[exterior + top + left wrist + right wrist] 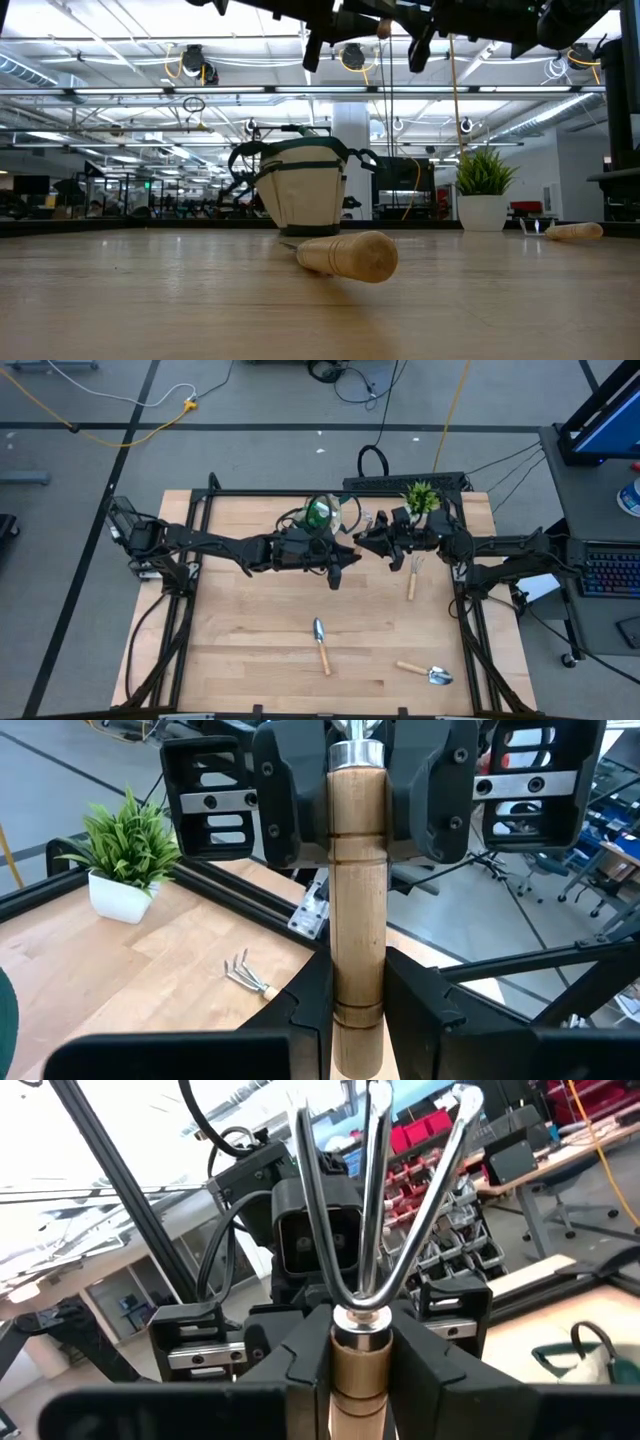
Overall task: Pick & Place Garden tools in Gardening bag
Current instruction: Put the bottom brown hand rake into the gardening bag
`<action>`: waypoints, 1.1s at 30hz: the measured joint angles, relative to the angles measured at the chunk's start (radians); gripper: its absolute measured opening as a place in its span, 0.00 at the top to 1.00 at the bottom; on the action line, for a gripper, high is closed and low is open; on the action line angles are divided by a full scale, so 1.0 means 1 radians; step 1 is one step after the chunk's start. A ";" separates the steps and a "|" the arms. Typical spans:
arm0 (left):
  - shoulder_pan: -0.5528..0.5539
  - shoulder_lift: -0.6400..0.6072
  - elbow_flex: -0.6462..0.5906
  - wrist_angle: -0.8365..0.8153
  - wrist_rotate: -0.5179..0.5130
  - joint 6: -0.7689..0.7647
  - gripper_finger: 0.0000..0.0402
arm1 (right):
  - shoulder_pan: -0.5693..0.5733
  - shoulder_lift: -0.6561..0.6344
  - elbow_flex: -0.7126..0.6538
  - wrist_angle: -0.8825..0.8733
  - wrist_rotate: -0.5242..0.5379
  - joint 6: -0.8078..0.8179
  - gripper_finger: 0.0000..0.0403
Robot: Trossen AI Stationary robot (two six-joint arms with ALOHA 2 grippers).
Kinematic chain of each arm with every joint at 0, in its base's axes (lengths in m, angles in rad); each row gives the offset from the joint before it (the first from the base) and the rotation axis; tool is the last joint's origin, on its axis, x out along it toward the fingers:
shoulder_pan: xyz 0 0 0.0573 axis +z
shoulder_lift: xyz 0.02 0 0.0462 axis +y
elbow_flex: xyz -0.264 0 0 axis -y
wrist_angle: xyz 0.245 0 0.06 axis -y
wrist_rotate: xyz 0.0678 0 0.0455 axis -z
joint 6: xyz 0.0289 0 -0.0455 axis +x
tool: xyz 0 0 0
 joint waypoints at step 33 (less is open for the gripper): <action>0.016 -0.104 0.002 -0.487 -0.044 0.130 0.43 | -0.002 -0.027 0.077 -0.619 0.089 -0.122 0.86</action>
